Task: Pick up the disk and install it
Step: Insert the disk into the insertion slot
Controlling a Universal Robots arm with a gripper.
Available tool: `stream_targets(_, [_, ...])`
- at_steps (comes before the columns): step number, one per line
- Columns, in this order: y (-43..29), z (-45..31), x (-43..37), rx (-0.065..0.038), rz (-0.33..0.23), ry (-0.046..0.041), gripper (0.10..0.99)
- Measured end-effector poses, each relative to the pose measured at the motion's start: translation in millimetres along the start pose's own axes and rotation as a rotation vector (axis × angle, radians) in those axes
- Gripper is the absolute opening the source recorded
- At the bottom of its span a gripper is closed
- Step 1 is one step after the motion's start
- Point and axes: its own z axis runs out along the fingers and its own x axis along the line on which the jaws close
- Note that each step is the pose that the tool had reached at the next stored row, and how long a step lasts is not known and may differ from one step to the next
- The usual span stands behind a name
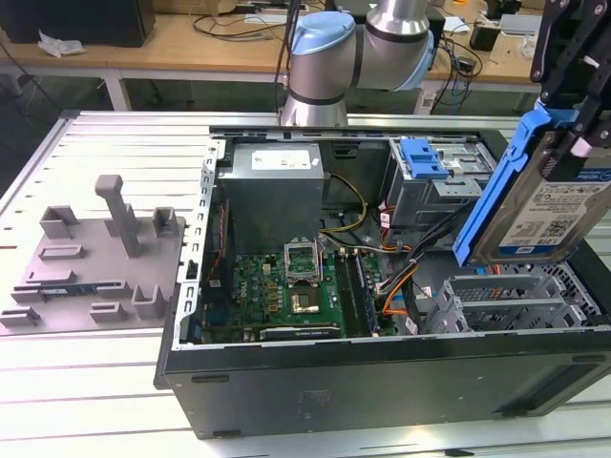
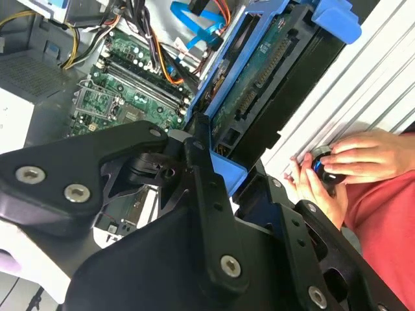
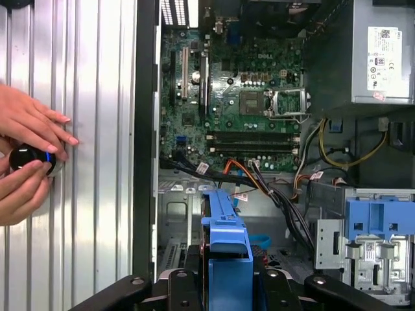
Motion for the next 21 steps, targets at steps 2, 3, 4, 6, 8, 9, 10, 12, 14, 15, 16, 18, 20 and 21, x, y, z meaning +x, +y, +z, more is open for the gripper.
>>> stream_targets(2, [-3.5,0.6,0.1,0.000,0.000,-0.0005,0.369])
stream_targets(3, [-5.1,1.2,0.1,0.000,0.000,-0.0008,0.369])
stream_targets(4, [-5.5,2.1,0.2,0.000,0.000,-0.0008,0.369])
stream_targets(6, [-5.6,2.6,0.2,0.000,0.000,-0.0009,0.369])
stream_targets(8, [-5.6,2.7,0.2,0.000,0.000,-0.0010,0.369])
stream_targets(9, [-5.6,2.8,0.5,0.000,0.000,-0.0012,0.369])
stream_targets(10, [-5.7,3.1,1.2,0.000,0.000,-0.0014,0.369])
stream_targets(12, [-5.6,3.5,1.6,0.000,0.000,-0.0009,0.369])
stream_targets(14, [-5.6,4.3,2.0,0.000,0.000,-0.0012,0.369])
stream_targets(15, [-5.6,4.8,2.1,0.000,0.000,-0.0011,0.369])
stream_targets(16, [-5.6,5.9,2.8,0.000,0.000,-0.0011,0.369])
stream_targets(18, [-5.6,7.1,4.3,0.000,0.000,-0.0011,0.369])
stream_targets(20, [-5.6,8.4,5.7,0.000,0.000,-0.0013,0.369])
stream_targets(21, [-5.6,9.2,6.2,0.000,0.000,-0.0009,0.369])
